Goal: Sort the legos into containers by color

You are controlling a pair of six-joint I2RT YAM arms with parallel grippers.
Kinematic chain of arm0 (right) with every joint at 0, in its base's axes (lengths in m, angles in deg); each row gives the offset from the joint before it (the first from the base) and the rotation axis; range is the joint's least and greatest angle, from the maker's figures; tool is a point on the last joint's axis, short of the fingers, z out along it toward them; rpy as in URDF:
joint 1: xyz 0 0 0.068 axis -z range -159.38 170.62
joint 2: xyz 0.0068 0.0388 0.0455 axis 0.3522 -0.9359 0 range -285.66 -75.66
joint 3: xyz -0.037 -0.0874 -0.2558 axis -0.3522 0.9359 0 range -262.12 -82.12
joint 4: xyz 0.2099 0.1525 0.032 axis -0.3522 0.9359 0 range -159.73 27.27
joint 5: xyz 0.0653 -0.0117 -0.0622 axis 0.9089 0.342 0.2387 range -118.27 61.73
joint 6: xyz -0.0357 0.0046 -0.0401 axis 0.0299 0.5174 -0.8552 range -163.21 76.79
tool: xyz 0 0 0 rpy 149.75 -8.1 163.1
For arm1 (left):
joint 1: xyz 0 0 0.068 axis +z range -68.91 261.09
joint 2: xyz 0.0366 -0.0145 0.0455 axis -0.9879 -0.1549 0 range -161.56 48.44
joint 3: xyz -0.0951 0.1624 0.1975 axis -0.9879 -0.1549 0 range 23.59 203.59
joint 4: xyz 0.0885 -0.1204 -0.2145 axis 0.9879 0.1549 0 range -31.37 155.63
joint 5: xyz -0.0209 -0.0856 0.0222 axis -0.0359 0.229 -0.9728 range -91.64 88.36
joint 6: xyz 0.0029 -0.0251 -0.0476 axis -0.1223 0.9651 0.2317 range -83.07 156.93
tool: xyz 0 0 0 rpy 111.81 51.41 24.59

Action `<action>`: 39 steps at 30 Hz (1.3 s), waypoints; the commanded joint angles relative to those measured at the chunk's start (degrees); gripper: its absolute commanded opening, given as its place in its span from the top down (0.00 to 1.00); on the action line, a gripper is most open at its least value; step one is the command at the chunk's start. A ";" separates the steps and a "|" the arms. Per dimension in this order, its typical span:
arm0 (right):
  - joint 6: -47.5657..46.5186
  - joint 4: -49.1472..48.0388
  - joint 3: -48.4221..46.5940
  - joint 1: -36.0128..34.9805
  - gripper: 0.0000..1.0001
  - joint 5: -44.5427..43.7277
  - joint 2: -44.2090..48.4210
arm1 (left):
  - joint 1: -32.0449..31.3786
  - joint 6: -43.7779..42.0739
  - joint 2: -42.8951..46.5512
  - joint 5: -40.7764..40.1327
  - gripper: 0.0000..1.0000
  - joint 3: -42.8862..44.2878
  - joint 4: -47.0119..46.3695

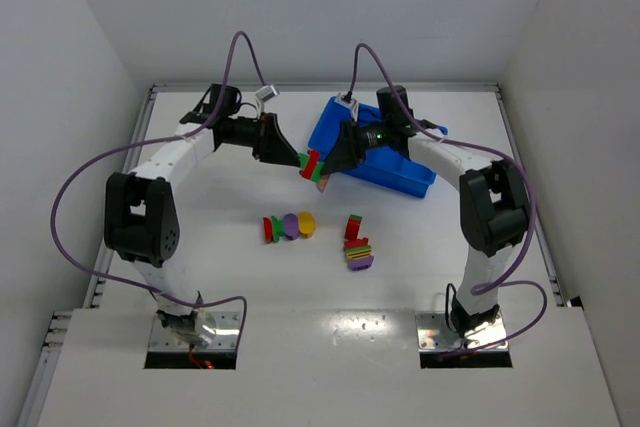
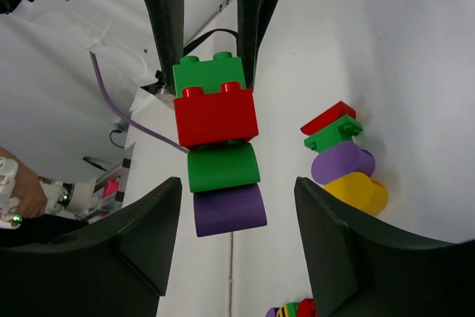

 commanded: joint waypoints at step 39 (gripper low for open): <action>-2.45 -2.21 3.86 1.13 0.90 3.94 3.89 | 7.14 -2.67 -2.85 -0.56 0.93 7.33 -1.53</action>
